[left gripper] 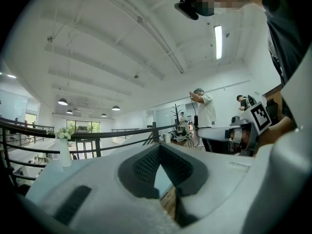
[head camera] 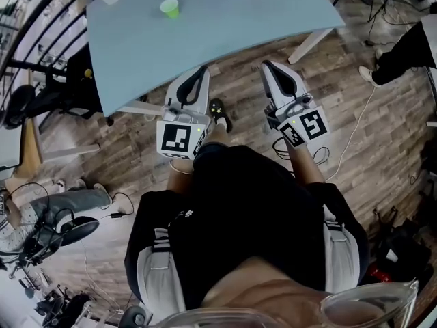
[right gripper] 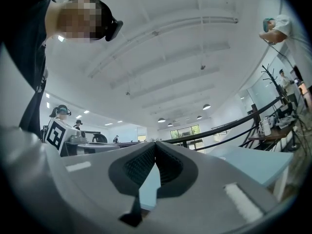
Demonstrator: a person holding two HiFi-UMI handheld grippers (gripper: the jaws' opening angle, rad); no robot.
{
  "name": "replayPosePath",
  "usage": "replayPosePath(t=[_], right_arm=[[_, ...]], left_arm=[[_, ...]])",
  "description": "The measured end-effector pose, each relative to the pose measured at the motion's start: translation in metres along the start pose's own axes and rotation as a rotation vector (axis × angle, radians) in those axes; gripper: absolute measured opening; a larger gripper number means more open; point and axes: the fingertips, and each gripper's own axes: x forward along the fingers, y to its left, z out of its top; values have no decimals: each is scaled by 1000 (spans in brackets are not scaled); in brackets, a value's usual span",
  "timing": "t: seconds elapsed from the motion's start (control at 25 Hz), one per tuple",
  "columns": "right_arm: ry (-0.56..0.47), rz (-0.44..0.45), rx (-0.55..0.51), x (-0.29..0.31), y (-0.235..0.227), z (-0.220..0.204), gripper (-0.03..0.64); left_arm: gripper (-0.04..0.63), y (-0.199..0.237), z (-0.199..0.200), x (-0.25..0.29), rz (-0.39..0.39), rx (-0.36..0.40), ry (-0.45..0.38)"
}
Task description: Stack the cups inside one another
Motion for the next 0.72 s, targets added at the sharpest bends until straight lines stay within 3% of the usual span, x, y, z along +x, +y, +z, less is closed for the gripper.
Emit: replayPosePath(t=[0.72], right_arm=[[22,8,-10,157,-69,-14,5]], left_arm=[[-6,140,-8,97,44,-18,-5]])
